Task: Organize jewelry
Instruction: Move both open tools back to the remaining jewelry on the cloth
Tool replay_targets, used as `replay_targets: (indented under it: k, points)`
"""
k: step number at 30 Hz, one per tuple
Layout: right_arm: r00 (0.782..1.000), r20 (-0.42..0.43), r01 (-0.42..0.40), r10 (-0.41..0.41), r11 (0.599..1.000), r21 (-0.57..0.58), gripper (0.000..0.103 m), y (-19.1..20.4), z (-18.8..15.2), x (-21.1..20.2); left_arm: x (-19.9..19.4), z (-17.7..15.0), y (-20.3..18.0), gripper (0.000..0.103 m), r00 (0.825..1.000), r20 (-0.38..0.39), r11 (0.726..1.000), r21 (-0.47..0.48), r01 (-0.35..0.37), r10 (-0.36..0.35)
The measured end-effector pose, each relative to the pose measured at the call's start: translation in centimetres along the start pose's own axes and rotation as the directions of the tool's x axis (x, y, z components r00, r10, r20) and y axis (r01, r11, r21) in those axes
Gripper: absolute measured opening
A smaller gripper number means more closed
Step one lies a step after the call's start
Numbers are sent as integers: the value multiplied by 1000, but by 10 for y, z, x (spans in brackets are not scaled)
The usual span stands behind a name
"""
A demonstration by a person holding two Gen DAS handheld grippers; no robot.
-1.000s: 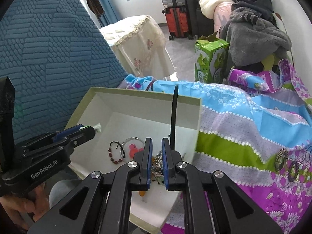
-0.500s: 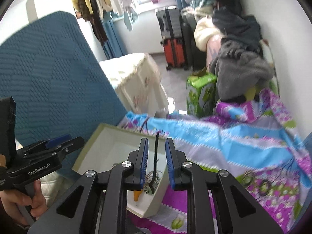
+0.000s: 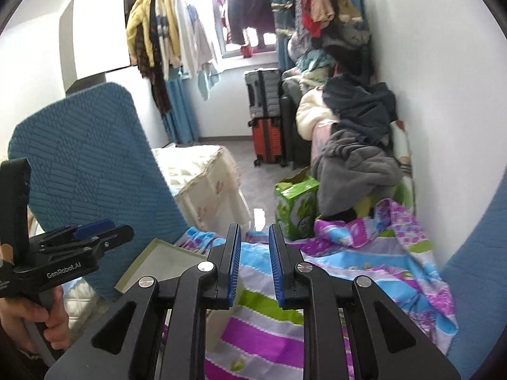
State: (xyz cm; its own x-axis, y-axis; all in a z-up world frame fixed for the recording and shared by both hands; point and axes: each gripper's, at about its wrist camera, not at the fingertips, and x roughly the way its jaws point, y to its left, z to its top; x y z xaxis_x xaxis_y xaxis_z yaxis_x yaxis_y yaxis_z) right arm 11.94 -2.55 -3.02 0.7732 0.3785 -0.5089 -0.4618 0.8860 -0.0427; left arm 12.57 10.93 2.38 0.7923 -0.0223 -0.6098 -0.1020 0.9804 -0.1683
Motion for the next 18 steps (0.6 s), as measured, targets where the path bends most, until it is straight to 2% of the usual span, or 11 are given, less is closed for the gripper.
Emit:
replay_targets:
  k: [9,18]
  points:
    - [995,25,101,-102,994,37,16,-51,-23,-36,13,-12,-50,52,996,-3,995,29,91,-91]
    - [977,-8,210,-211,971,115,16,-116,-62,-56,47,-42,-104,52,979,-79,980,62,191,-186]
